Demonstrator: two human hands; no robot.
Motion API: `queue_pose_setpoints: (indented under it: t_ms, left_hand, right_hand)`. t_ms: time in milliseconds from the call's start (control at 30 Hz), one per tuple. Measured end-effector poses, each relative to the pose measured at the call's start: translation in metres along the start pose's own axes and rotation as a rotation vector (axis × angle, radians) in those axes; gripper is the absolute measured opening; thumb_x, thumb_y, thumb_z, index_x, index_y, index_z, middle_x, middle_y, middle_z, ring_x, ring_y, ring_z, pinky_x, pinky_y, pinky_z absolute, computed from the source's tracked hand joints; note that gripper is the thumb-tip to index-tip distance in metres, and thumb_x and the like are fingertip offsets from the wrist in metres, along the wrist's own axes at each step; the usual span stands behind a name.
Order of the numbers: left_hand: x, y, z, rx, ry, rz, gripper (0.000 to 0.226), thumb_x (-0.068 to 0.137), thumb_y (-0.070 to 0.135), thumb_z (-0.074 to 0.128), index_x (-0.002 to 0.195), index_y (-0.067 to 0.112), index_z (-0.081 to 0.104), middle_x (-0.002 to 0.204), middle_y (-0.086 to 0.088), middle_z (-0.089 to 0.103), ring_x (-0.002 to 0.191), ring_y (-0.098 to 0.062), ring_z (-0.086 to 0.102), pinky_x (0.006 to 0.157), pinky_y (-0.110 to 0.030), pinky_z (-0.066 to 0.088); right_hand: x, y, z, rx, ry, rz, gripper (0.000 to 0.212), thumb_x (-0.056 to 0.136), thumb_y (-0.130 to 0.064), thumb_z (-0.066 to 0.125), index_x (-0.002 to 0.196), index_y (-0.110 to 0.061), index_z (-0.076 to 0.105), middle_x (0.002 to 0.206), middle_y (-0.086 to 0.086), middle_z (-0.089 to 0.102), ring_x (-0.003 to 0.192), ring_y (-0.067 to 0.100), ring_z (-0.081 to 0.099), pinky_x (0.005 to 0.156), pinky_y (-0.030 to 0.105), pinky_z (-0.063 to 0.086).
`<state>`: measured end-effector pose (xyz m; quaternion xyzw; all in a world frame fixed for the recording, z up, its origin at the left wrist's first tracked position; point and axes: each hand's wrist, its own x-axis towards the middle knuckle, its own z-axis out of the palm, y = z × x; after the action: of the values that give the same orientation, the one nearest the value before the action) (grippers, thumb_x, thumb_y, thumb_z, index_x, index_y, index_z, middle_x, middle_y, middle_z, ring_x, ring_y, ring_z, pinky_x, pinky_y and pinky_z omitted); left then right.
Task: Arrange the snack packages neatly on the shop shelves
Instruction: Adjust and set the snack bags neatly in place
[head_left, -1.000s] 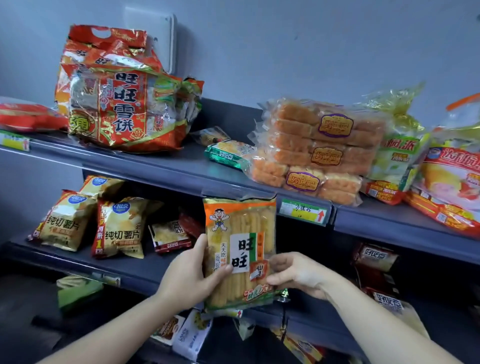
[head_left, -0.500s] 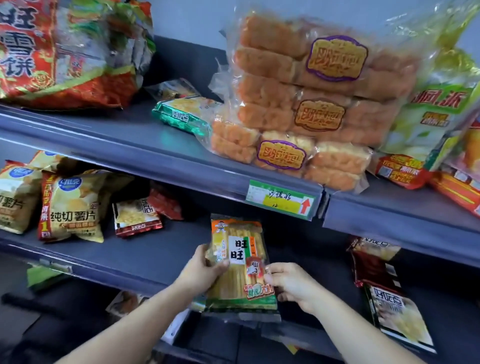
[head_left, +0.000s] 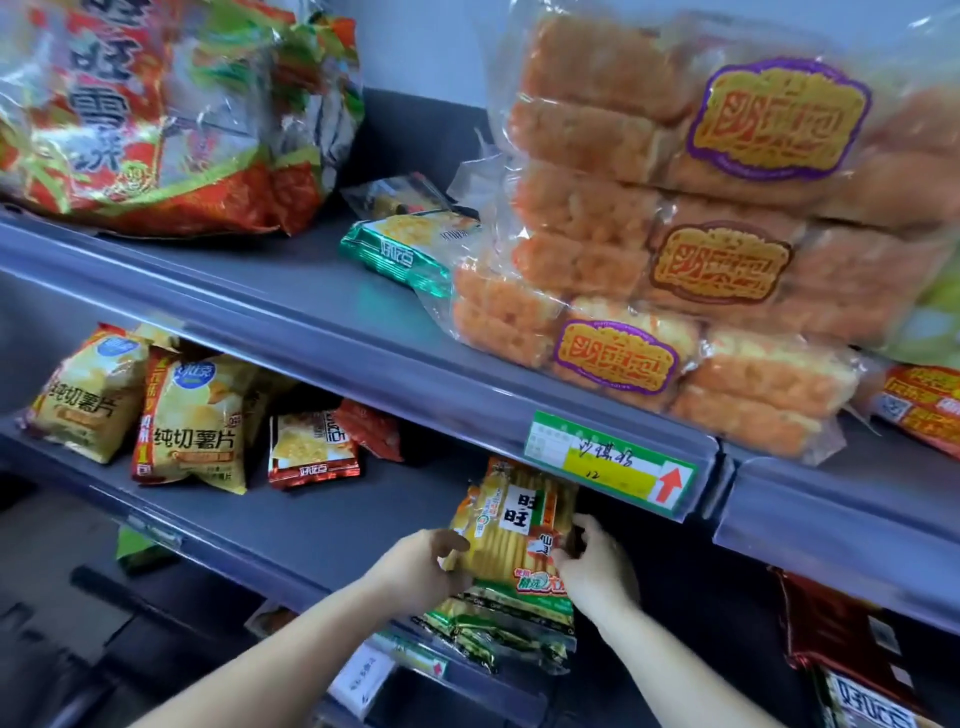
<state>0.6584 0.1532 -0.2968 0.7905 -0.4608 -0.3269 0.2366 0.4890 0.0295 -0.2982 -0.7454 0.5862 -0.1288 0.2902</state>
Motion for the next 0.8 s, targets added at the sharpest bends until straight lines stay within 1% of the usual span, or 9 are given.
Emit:
queue_pose_setpoints:
  t_ms: [133,200,300,433,500,600,700,767,800]
  left_hand:
    - [-0.011,0.004,-0.032,0.230,0.043,0.076,0.029,0.087,0.034,0.062,0.111,0.017,0.065,0.109,-0.001,0.066,0.107,-0.020,0.061,0.076,-0.023,0.042]
    - [-0.019,0.003,-0.053,0.313,0.076,0.093,0.024,0.087,0.031,0.061,0.105,0.017,0.069,0.101,0.001,0.069,0.101,-0.020,0.063,0.075,-0.024,0.047]
    - [-0.035,0.000,-0.088,0.398,0.126,0.105,0.028,0.084,0.036,0.059,0.101,0.016,0.070,0.098,-0.004,0.072,0.094,-0.024,0.065,0.077,-0.032,0.053]
    - [-0.062,-0.003,-0.140,0.507,0.224,0.113,0.030,0.082,0.042,0.061,0.103,0.023,0.068,0.104,-0.001,0.069,0.102,-0.024,0.064,0.081,-0.029,0.052]
    - [-0.077,-0.002,-0.169,0.540,0.280,0.136,0.029,0.080,0.044,0.061,0.104,0.028,0.067,0.108,0.002,0.068,0.103,-0.022,0.063,0.082,-0.030,0.052]
    - [-0.101,0.009,-0.214,0.644,0.377,0.185,0.026,0.084,0.041,0.059,0.103,0.025,0.066,0.110,0.000,0.066,0.103,-0.024,0.062,0.080,-0.032,0.052]
    - [-0.120,0.028,-0.256,0.684,0.491,0.257,0.025,0.086,0.042,0.059,0.102,0.024,0.067,0.107,-0.001,0.066,0.101,-0.026,0.062,0.080,-0.034,0.052]
    - [-0.125,0.039,-0.276,0.648,0.558,0.317,0.024,0.087,0.042,0.059,0.100,0.025,0.069,0.105,0.000,0.066,0.099,-0.025,0.062,0.078,-0.033,0.052]
    - [-0.124,0.043,-0.282,0.634,0.589,0.347,0.023,0.088,0.042,0.059,0.100,0.024,0.069,0.105,0.001,0.067,0.098,-0.024,0.062,0.075,-0.032,0.051]
  right_hand:
    - [-0.013,-0.021,-0.007,-0.165,0.040,-0.158,0.037,0.091,-0.026,0.061,0.127,-0.030,0.055,0.132,-0.006,0.053,0.114,0.018,0.056,0.091,0.032,0.050]
    - [-0.022,-0.035,-0.005,-0.194,-0.001,-0.235,0.035,0.091,-0.029,0.061,0.125,-0.031,0.057,0.133,-0.008,0.054,0.113,0.017,0.058,0.092,0.033,0.050]
    - [-0.042,-0.069,-0.003,-0.234,-0.054,-0.343,0.025,0.089,-0.033,0.062,0.114,-0.034,0.063,0.127,-0.011,0.059,0.115,0.014,0.056,0.094,0.028,0.047]
    - [-0.073,-0.124,-0.008,-0.267,-0.081,-0.508,0.023,0.088,-0.036,0.063,0.109,-0.029,0.067,0.114,-0.010,0.067,0.105,0.012,0.061,0.083,0.022,0.044]
    - [-0.090,-0.155,-0.014,-0.259,-0.078,-0.589,0.024,0.086,-0.038,0.063,0.107,-0.027,0.068,0.111,-0.008,0.068,0.105,0.014,0.061,0.086,0.025,0.046]
    - [-0.121,-0.199,-0.025,-0.246,-0.073,-0.700,0.024,0.084,-0.041,0.062,0.102,-0.028,0.068,0.106,-0.008,0.070,0.102,0.014,0.062,0.085,0.029,0.049]
    - [-0.145,-0.239,-0.042,-0.206,-0.002,-0.771,0.018,0.085,-0.039,0.064,0.096,-0.027,0.070,0.099,-0.008,0.071,0.095,0.013,0.062,0.078,0.026,0.046]
    - [-0.148,-0.262,-0.057,-0.157,0.100,-0.782,0.011,0.086,-0.037,0.065,0.089,-0.028,0.068,0.091,-0.008,0.070,0.088,0.013,0.060,0.066,0.025,0.041]
    - [-0.145,-0.273,-0.063,-0.128,0.155,-0.768,0.011,0.087,-0.035,0.064,0.092,-0.027,0.070,0.092,-0.008,0.070,0.088,0.013,0.061,0.066,0.024,0.039]
